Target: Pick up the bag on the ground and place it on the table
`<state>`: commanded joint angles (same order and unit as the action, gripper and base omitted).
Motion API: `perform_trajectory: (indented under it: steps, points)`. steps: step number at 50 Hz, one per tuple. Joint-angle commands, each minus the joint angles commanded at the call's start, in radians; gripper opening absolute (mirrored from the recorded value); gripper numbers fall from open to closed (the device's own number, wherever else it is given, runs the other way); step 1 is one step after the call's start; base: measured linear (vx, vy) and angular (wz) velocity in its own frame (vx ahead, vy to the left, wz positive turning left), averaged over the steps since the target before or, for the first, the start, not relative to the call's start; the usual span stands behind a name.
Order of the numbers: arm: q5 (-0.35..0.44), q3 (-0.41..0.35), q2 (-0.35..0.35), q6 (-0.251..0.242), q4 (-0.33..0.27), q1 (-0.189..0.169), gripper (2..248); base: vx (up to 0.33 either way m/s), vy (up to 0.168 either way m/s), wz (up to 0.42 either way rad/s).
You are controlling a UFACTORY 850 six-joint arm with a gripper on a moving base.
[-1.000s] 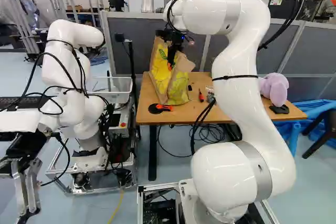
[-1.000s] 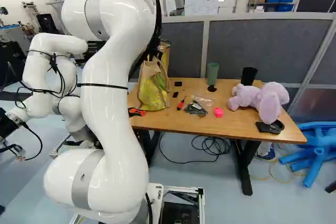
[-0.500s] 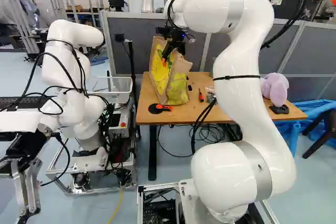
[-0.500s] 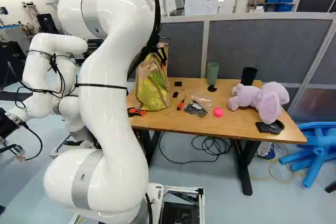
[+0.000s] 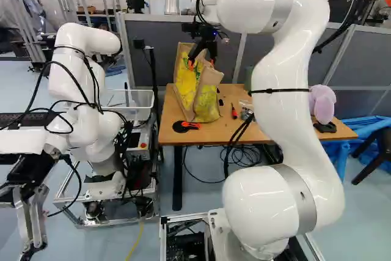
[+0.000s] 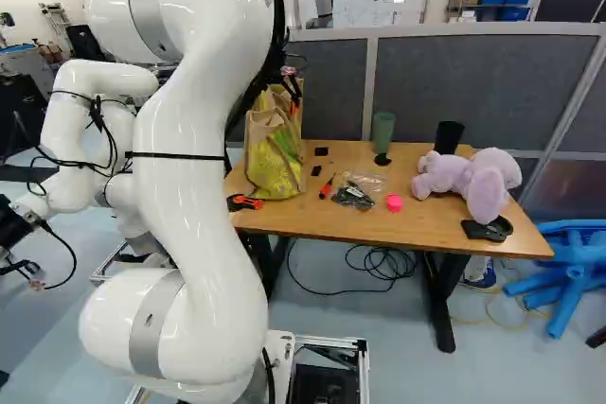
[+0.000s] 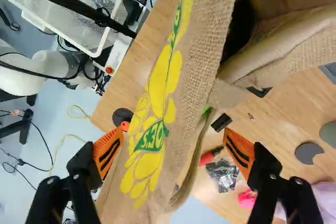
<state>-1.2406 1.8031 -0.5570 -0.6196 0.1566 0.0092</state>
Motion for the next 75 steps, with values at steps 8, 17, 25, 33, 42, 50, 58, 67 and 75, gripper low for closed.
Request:
perform_trajectory:
  steps: [8,17,25,33,42,50,58,67,75]
  points:
    - [0.000,0.001,0.019,0.000,0.000,0.000,247,0.000,0.000,0.000]
    - [0.000,0.004,0.038,0.000,0.000,0.000,247,0.000,0.000,0.000]
    - [0.000,0.007,0.056,0.000,0.000,0.000,247,0.000,0.000,0.000]
    - [0.000,0.010,0.072,0.000,0.000,0.000,247,0.000,0.000,0.000]
    - [0.000,0.015,0.091,0.000,0.000,0.000,247,0.000,0.000,0.000]
    - [0.000,0.020,0.107,0.000,0.000,0.000,247,0.000,0.000,0.000]
    - [0.000,0.026,0.121,0.000,0.000,0.000,247,0.000,0.000,0.000]
    - [0.000,0.033,0.137,0.000,0.000,0.000,247,0.000,0.000,0.000]
    - [0.000,0.041,0.151,0.000,0.000,0.000,247,0.000,0.000,0.000]
